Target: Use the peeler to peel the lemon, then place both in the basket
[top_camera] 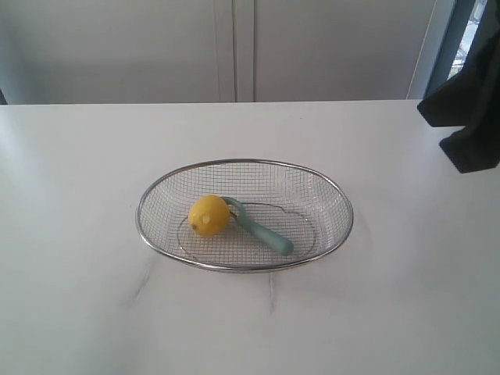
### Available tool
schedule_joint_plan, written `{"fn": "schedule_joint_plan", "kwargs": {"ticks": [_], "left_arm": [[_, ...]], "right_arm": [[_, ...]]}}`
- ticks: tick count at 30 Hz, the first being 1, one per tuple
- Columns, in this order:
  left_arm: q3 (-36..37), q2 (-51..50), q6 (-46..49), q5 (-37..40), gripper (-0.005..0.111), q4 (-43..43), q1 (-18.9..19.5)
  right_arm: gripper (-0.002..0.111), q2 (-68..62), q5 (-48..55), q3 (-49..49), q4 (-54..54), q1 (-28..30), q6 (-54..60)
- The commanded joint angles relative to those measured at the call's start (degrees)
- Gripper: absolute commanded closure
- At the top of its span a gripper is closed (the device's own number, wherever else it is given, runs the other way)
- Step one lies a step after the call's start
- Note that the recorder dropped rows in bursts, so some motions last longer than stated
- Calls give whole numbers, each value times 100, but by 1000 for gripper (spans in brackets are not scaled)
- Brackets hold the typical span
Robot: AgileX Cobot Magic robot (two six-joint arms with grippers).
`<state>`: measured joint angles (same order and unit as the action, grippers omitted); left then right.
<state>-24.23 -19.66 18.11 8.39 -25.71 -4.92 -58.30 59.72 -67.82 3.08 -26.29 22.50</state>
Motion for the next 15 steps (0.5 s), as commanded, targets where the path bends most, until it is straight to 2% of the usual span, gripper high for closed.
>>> {"fn": "schedule_joint_plan", "kwargs": {"ticks": [1, 8, 13, 15], "left_arm": [[614, 653, -34, -495, 107, -107, 19], [1768, 1876, -474, -1533, 107, -134, 19], [2423, 1966, -831, -2094, 107, -158, 19], [2423, 1966, -895, -2173, 107, -220, 19]], "right_arm": [[108, 47, -20, -9, -10, 4, -31], [108, 47, -20, -9, -10, 4, -31], [108, 47, -35, -9, -11, 4, -31], [108, 47, -47, -9, -11, 4, -31]]}}
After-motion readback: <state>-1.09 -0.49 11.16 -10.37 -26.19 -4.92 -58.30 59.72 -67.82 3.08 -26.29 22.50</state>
